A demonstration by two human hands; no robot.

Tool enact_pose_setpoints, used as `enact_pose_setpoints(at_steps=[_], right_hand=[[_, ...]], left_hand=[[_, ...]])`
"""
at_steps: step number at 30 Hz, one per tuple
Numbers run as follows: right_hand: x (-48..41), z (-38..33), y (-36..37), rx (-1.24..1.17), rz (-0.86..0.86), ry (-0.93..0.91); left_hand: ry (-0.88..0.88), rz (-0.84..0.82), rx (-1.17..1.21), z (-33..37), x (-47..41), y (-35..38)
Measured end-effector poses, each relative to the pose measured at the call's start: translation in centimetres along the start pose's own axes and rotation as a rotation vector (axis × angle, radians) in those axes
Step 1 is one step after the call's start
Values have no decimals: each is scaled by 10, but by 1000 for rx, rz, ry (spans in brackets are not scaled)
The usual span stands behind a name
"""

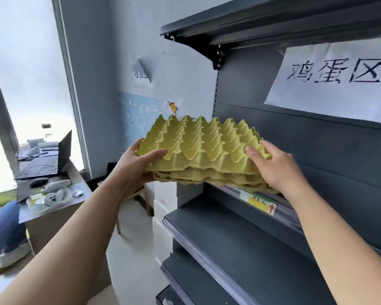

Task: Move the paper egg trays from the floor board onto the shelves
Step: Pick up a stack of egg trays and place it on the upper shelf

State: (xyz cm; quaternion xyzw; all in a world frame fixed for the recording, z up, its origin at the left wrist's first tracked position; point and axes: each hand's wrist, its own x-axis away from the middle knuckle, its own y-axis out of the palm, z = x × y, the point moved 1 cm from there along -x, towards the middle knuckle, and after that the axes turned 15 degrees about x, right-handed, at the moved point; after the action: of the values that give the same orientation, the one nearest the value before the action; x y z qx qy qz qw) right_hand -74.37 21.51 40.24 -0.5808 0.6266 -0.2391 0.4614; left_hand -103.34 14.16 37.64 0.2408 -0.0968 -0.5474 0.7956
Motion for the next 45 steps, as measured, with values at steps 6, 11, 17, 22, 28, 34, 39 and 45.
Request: enact_pose_setpoints(at_steps=[6, 11, 17, 22, 28, 34, 39, 45], right_hand=[[-43, -8, 28, 67, 50, 202], [-63, -11, 47, 143, 74, 294], [-81, -17, 68, 182, 83, 338], [-96, -23, 82, 215, 85, 363], [-108, -30, 92, 287, 101, 419], [-90, -50, 91, 421, 201, 402], [-44, -81, 88, 554, 305, 368], [41, -90, 87, 654, 328, 471]], left_hand=[[-107, -155, -84, -8, -109, -3], [-169, -242, -135, -25, -171, -5], [-147, -247, -172, -38, -220, -7], [-67, -268, -256, -48, -254, -9], [-14, -301, -448, -60, -281, -19], [410, -260, -953, -50, -285, -17], [744, -491, -994, -43, -244, -3], [849, -873, -859, -61, -157, 16]])
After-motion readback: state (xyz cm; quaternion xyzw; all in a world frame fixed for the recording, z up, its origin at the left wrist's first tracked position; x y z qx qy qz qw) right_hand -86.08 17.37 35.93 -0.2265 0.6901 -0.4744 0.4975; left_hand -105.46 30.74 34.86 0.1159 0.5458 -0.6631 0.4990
